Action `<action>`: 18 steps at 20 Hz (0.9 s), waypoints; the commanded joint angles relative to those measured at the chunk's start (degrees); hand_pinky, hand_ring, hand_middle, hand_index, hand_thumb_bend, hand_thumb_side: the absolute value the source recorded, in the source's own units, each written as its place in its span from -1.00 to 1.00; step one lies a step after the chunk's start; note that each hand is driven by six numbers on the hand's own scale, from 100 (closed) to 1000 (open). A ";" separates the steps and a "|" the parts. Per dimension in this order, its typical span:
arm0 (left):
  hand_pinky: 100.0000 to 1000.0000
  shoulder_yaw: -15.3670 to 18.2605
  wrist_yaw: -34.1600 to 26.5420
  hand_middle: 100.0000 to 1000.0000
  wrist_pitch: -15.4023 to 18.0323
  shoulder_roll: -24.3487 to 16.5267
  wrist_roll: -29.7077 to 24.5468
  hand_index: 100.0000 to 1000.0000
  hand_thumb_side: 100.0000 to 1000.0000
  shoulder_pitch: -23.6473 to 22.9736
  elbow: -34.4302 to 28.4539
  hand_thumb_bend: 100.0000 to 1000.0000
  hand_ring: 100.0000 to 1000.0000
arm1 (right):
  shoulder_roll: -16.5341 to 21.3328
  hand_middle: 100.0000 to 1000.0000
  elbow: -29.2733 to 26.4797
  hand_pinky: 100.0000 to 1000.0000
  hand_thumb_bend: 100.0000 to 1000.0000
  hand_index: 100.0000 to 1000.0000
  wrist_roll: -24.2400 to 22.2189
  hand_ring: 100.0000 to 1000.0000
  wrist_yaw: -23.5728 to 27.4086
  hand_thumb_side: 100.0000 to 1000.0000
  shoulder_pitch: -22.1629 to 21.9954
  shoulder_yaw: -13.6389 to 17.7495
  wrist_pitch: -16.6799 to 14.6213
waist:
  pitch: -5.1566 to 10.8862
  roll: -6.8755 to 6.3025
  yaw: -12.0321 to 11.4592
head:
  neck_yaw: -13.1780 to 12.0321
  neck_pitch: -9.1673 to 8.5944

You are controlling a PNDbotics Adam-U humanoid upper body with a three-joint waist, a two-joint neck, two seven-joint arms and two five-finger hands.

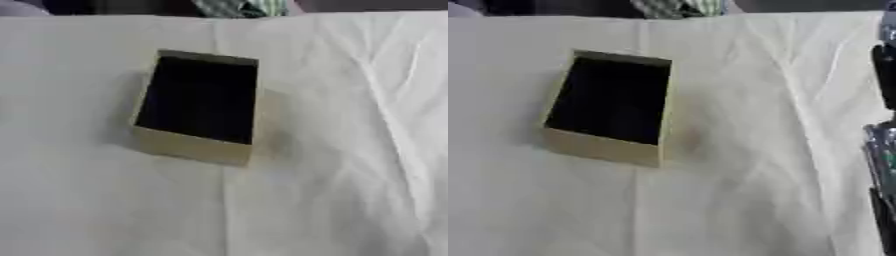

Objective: Pick up objects on the table and place them in the box.

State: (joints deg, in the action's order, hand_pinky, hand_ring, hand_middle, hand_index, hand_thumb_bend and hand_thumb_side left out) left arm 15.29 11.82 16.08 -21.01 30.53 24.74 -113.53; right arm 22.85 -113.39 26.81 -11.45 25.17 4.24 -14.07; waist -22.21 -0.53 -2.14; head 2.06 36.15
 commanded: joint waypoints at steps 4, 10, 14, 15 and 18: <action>0.27 0.02 -0.16 0.10 -0.08 -0.94 -0.51 0.50 -0.19 0.94 -1.07 0.40 0.26 | 1.17 0.32 -1.20 0.58 -1.00 0.48 0.08 0.36 0.21 0.03 0.42 0.54 0.09 | 1.52 -0.10 0.17 | 0.59 -0.67; 0.27 0.12 -0.38 0.10 -0.67 -2.39 -0.25 0.50 -0.19 0.71 -1.07 0.40 0.26 | 1.54 0.32 -1.20 0.58 -1.00 0.48 0.27 0.36 -0.20 0.02 0.26 0.87 0.28 | 1.62 -0.21 0.15 | 1.17 -0.22; 0.28 0.07 0.64 0.10 -1.99 -6.07 -0.32 0.51 -0.17 -1.83 -1.07 0.42 0.27 | 2.86 0.32 -1.20 0.57 -1.00 0.48 0.53 0.36 -0.71 0.00 -0.02 1.13 0.30 | 1.80 -0.43 0.26 | 1.31 0.22; 0.29 0.06 0.97 0.11 -2.46 -6.92 -0.27 0.54 -0.16 -2.51 -1.07 0.42 0.28 | 3.19 0.32 -1.20 0.57 -1.00 0.48 0.60 0.36 -0.83 -0.01 -0.08 1.18 0.27 | 1.85 -0.47 0.30 | 1.35 0.27; 0.30 -0.10 1.97 0.13 -4.91 -9.79 -0.52 0.62 -0.14 -4.73 -1.07 0.42 0.30 | 4.15 0.32 -1.20 0.57 -1.00 0.48 0.78 0.36 -1.18 -0.01 -0.40 1.32 0.23 | 2.06 -0.65 0.35 | 1.59 0.48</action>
State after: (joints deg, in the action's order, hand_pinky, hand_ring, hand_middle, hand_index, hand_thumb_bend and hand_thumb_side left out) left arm 15.14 13.31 12.10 -27.87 30.03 19.85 -113.54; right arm 25.10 -113.39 27.34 -12.05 24.51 4.94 -13.80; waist -21.47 -1.04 -1.82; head 3.43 36.31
